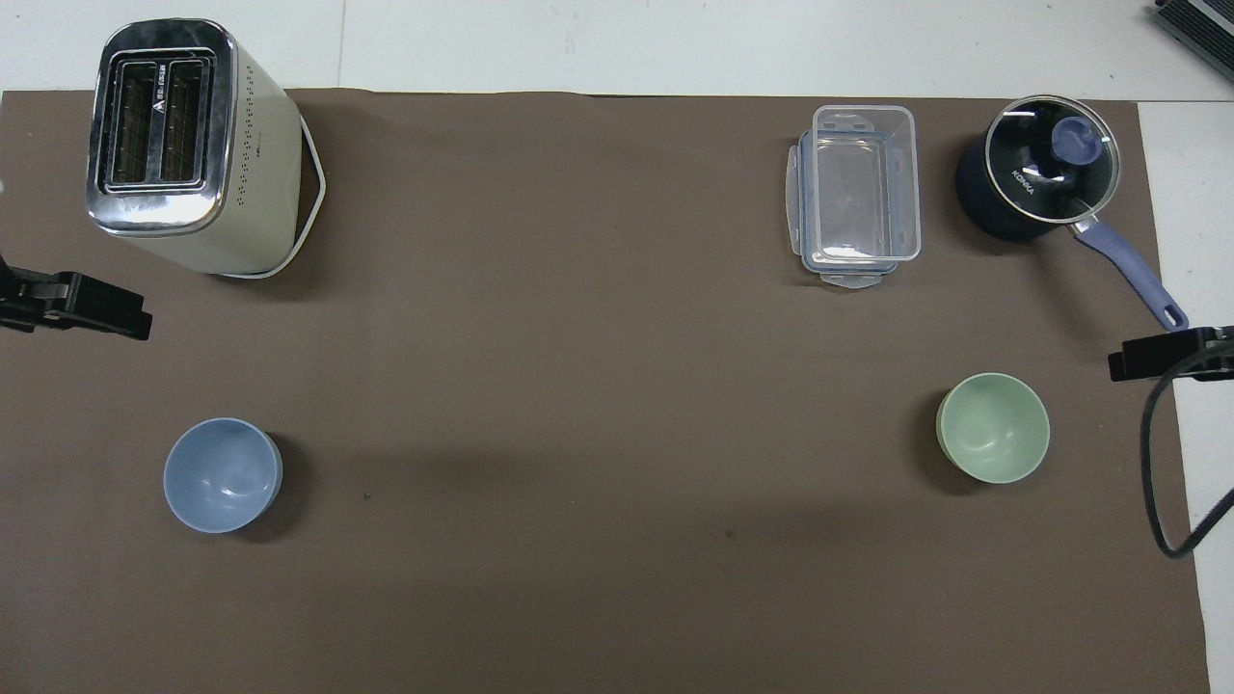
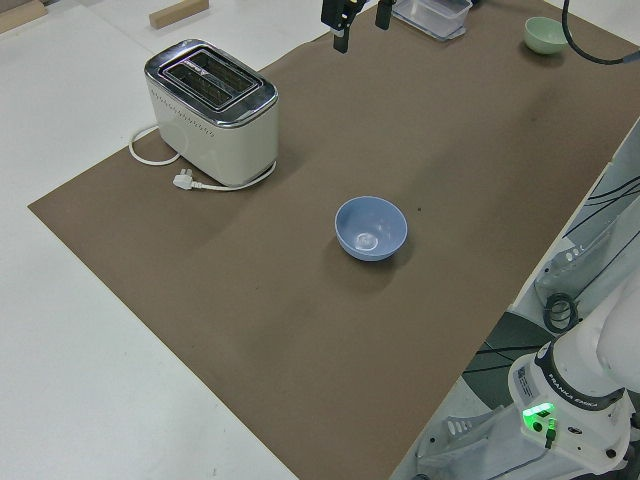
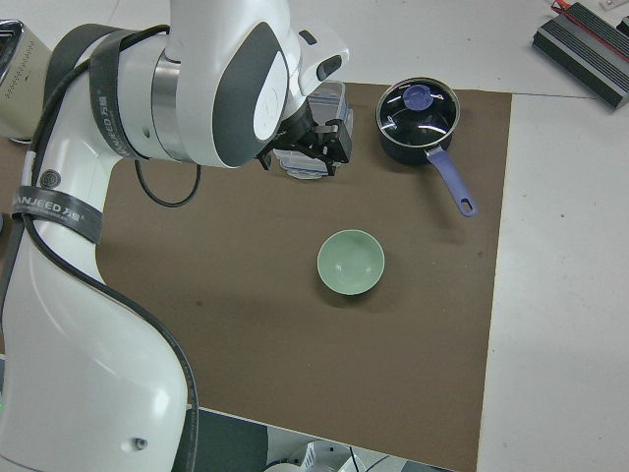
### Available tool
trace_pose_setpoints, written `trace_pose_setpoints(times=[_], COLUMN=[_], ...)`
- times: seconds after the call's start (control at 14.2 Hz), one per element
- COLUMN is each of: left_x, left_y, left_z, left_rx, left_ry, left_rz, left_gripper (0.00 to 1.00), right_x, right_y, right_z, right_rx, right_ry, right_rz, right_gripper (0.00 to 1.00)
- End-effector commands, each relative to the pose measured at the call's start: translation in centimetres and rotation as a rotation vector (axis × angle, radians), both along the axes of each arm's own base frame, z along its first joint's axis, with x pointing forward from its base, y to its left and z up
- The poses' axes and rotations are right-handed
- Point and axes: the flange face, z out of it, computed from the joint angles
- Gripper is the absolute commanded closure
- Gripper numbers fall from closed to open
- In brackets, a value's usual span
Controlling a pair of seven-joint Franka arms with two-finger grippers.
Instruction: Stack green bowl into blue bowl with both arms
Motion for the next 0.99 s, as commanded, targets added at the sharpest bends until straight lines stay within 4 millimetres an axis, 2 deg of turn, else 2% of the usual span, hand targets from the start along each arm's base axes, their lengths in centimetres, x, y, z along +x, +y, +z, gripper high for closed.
trace_pose_setpoints(times=[0.0,0.92], left_x=[-0.54,-0.59], left_y=[0.43,0.52], left_z=[0.25,0.1], left_rx=[0.012,0.011], left_ry=[0.006,0.006], left_rz=[-0.004,-0.011], left_gripper=[0.0,0.0], right_x=[0.21,0.21], right_y=[-0.1,-0.1], right_z=[0.18,0.18], right_rx=[0.014,0.014], right_ry=[-0.004,-0.004], right_rz=[0.01,0.01], right_gripper=[0.0,0.0])
